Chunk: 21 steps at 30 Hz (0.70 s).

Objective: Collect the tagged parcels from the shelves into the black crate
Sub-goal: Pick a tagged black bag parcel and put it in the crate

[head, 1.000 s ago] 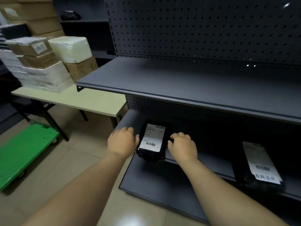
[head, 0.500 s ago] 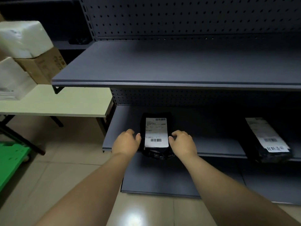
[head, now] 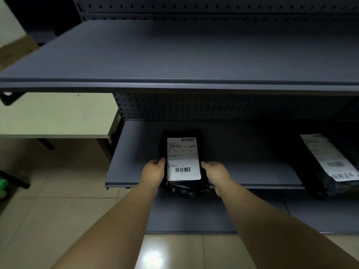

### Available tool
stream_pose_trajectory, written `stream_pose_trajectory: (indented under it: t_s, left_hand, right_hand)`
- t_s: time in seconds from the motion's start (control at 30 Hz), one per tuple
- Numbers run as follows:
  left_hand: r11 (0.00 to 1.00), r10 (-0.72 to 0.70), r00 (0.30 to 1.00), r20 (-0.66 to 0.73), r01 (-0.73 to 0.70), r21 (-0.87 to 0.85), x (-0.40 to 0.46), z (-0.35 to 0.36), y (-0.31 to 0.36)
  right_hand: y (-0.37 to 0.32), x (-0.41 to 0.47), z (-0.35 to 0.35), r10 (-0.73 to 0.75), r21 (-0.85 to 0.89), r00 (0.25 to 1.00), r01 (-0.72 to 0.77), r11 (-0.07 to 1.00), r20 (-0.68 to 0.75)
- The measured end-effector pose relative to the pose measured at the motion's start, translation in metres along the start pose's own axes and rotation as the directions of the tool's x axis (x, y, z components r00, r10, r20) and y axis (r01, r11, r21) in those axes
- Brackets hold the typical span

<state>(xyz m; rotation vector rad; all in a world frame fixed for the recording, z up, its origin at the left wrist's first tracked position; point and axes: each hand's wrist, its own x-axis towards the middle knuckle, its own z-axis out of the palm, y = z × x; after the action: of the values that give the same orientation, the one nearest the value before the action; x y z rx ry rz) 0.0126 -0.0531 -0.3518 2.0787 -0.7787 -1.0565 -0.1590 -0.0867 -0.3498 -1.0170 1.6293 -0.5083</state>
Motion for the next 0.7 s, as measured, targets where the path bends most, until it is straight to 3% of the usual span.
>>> stream_pose_trajectory:
  t_s: [0.3, 0.5, 0.7]
  left_hand:
    - [0.952, -0.069, 0.985, 0.160, 0.112, -0.285, 0.008, 0.008, -0.001]
    - [0.921, -0.008, 0.992, 0.123, 0.055, -0.385, -0.005, -0.001, -0.003]
    - [0.854, 0.078, 0.996, 0.039, -0.047, -0.519, -0.027, -0.014, -0.002]
  right_hand:
    - [-0.004, 0.006, 0.013, 0.035, 0.238, 0.991, -0.066, 0.969, 0.133]
    - [-0.005, -0.005, 0.014, -0.022, 0.286, 0.990, -0.019, 0.958, 0.138]
    - [-0.003, -0.025, 0.011, -0.168, 0.369, 0.985, 0.145, 0.918, 0.031]
